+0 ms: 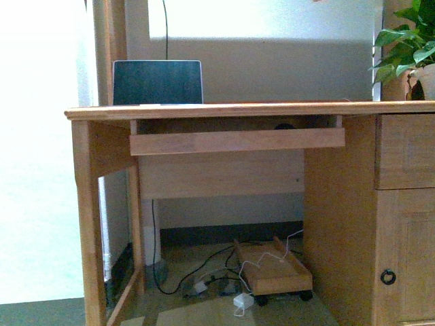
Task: Place mouse
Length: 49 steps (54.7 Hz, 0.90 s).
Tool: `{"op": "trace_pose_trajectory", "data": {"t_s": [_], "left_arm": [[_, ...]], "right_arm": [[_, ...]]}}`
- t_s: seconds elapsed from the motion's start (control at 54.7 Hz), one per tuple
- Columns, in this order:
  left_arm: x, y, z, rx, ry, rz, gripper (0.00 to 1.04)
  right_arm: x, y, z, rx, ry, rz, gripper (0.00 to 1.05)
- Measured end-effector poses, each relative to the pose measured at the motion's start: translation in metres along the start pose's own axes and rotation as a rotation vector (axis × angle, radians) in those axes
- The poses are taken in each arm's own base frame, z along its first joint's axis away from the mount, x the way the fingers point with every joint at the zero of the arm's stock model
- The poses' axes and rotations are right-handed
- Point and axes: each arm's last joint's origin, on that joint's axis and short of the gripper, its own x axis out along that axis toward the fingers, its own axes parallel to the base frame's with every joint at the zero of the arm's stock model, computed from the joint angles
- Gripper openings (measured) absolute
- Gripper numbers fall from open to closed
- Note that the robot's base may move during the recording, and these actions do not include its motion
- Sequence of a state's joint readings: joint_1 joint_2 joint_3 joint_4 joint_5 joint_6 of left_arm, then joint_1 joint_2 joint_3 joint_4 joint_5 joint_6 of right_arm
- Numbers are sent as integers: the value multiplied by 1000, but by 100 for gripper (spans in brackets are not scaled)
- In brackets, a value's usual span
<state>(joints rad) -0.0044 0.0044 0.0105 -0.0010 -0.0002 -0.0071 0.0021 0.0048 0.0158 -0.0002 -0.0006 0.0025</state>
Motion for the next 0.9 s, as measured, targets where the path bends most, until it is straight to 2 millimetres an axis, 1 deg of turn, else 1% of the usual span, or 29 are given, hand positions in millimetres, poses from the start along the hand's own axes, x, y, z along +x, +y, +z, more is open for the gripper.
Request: {"op": "trace_pose_trajectory", "data": {"t_s": [0.896], "left_arm": [[0, 0, 0, 0, 0, 0, 97]], "right_arm": [[0, 0, 0, 0, 0, 0, 97]]}}
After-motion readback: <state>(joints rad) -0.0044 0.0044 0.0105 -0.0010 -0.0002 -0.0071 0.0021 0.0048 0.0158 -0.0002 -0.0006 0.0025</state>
